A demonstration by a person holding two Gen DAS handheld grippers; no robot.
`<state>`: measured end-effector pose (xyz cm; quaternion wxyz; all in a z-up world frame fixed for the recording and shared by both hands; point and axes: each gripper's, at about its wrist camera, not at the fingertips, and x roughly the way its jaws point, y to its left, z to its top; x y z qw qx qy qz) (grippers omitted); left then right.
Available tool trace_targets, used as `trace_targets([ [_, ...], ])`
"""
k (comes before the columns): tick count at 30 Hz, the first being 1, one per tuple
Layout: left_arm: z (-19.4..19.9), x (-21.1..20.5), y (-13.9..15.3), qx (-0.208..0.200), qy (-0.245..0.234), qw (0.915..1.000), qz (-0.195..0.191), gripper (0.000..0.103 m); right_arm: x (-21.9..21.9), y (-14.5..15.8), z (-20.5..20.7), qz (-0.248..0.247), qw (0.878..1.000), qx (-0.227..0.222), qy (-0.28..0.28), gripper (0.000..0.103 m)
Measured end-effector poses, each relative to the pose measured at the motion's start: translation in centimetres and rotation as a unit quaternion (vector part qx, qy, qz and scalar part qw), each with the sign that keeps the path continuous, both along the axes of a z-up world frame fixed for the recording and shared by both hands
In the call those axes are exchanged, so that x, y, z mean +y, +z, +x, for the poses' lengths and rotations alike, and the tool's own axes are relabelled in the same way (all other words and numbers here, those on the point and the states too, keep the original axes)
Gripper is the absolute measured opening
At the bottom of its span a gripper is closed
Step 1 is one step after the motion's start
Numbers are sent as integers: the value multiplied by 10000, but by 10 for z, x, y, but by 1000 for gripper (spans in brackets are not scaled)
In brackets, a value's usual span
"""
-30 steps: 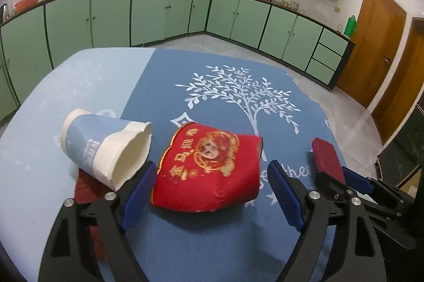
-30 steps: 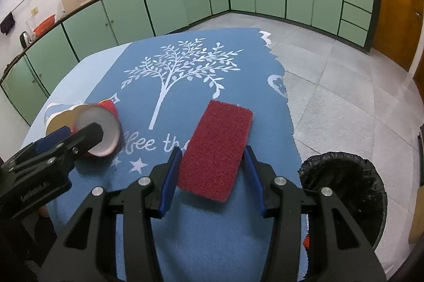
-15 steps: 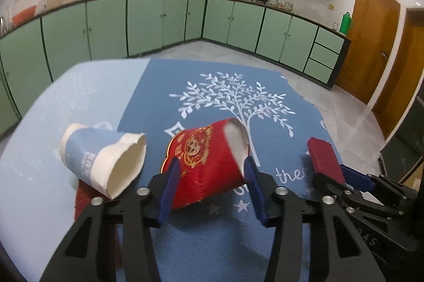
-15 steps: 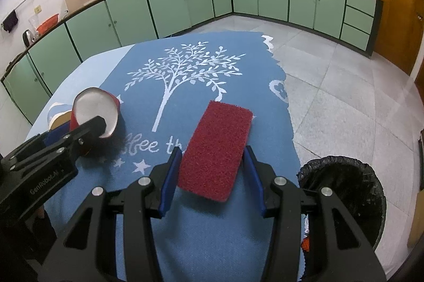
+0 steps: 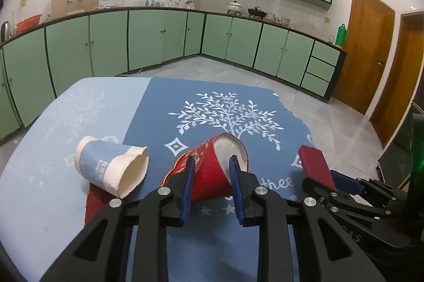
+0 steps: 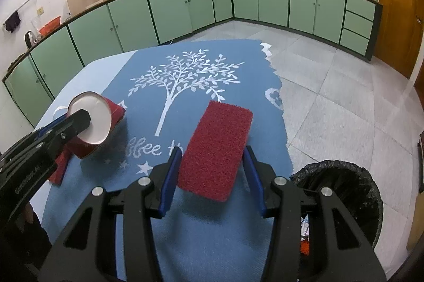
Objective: Collect trash
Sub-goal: 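Grasp the red paper cup by its rim with the left tool, then carry the red cup and sponge over the black bin with both tools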
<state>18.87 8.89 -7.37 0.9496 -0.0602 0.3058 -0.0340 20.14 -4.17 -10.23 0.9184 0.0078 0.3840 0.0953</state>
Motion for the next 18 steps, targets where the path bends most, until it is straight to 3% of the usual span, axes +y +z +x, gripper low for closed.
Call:
trace_targets([
  [18,-21,-46,31,-365,-525,9980,-26,25,-46,51,-32,60,9987,-489,-148,46],
])
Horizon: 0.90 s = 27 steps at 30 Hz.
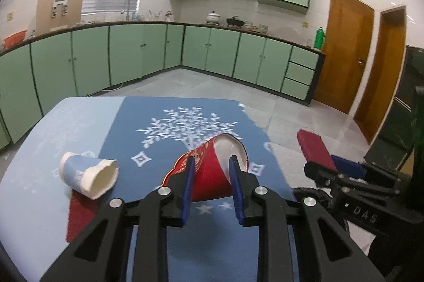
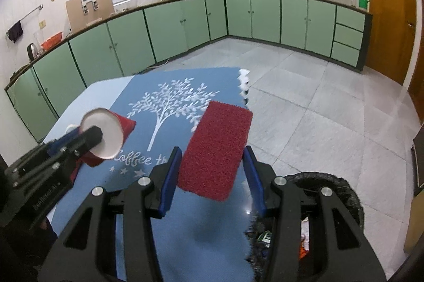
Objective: Collect trash
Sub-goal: 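Carry the red cup and sponge over the black bin with both tools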
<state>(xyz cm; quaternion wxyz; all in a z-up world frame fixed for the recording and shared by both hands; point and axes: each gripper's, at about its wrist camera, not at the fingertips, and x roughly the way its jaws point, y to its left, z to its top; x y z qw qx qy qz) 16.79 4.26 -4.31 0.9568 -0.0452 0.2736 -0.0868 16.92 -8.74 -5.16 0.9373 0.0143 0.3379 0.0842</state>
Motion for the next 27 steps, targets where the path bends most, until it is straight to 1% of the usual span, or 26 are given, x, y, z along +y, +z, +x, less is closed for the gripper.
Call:
trace_targets([
  [6,-5,-42,4,-54,-447,9990,35,25,-37,16,-18,-20,9996,-169,-232,46],
  [12,-11,-84,6,-77,-845,9964,20,25,-78,22,-36,-77,9981,-267,-556,46],
  [18,-13,-130,5,-63,-1257,9920,12,25,-120,16,-52,-104,9955,-262,-907,46],
  [27,-8,-194,-3,-28,-1794,9838,46,25,-182,-3,-66,-141,9900,-119,-1401,46],
])
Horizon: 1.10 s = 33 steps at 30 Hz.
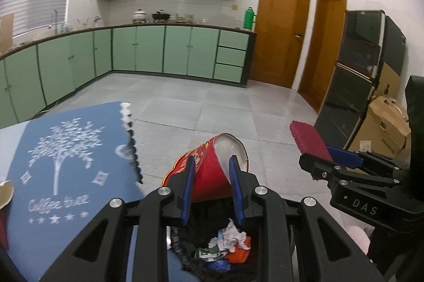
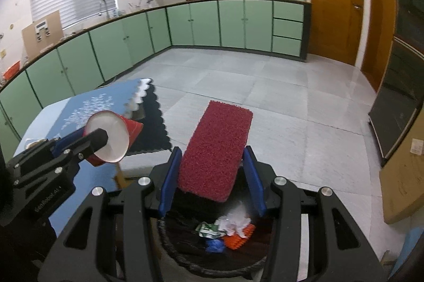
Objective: Collect trash
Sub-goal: 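Carry the red cup and sponge over the black bin with both tools, then open both tools to drop the red cup and sponge into the bin, then move both tools back over the table toward the white cup and sponge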
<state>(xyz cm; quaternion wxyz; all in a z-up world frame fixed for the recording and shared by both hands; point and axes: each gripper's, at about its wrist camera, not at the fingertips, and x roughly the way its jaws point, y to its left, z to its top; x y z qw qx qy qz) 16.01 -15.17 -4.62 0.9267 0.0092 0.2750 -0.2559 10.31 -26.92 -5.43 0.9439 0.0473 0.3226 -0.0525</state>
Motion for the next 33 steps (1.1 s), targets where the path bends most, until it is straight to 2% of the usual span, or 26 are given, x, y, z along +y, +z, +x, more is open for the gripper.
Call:
trace_targets([
  [9,15,-38,-20,262,-228,9994,25,27,-38,-27,4,-73,9992,225,-310,48],
  [13,29,-48,-34,567,-373,9977,33,30,-51,-45,12,-111,9983,382,-434,59],
  [15,34,-49,-37,658,-381,9971,34,33,-57,-50,12,-63,9978,426,-512,62],
  [18,35,-43,-36,678,-320,9972,-14,44,-63,-51,8,7,9968,404,-692,79],
  [20,34,-33,-32,639,-192,9977,-72,52,-62,-49,5,25,9967,338,-731,88],
  [24,33,-9,-23,590,59,9982,-113,60,-52,-39,7,55,9976,227,-647,90],
  [27,27,22,-11,450,351,9983,-110,64,-39,-31,9,106,9985,125,-515,90],
  [33,16,90,7,254,1038,9942,-74,65,15,-11,21,163,9998,-80,56,90],
])
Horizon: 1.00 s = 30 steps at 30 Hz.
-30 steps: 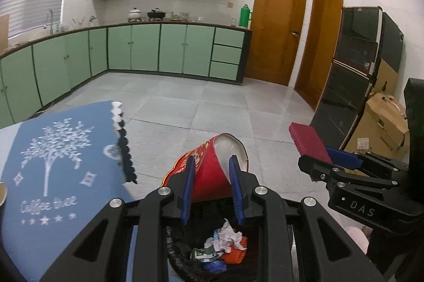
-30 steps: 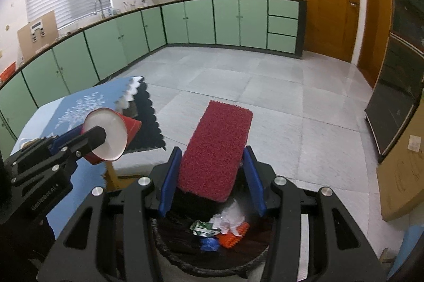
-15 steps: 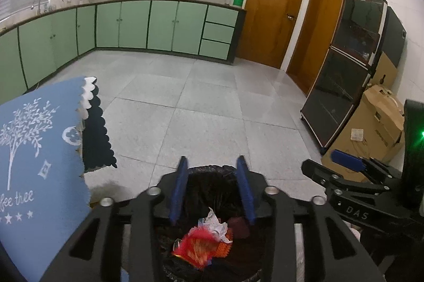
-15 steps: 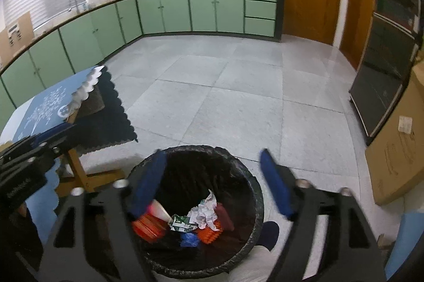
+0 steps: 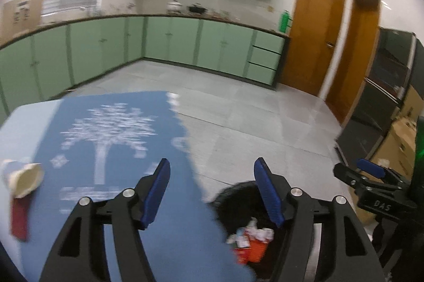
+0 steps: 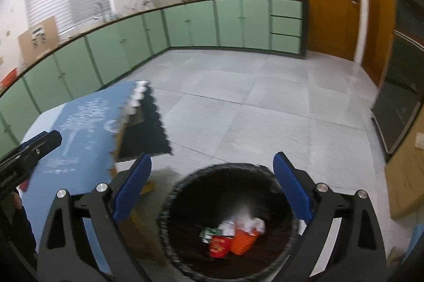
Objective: Collect trash
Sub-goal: 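Move both tools back over the table toward the white cup and sponge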
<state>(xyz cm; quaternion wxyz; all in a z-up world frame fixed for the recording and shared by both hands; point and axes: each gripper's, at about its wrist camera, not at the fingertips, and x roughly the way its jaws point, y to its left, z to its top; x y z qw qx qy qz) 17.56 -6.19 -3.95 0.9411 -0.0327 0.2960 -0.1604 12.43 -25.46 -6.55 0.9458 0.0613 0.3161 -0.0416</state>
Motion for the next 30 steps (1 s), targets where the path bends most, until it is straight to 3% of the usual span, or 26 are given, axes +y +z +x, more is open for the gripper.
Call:
trace_targets([
  [7,-20,89,11,-256,918,9949,318,65,83,12,20,75,9960,-133,880,90],
  [16,-30,182,6,-206,1823,9820,438,65,187,22,40,75,9833,-210,1808,90],
  [23,-37,238,-8,0,2323,9714,481,65,256,15,48,37,9725,-105,2328,90],
  [30,-36,261,-33,392,2398,9693,387,65,289,1,48,-76,9702,89,2420,90],
])
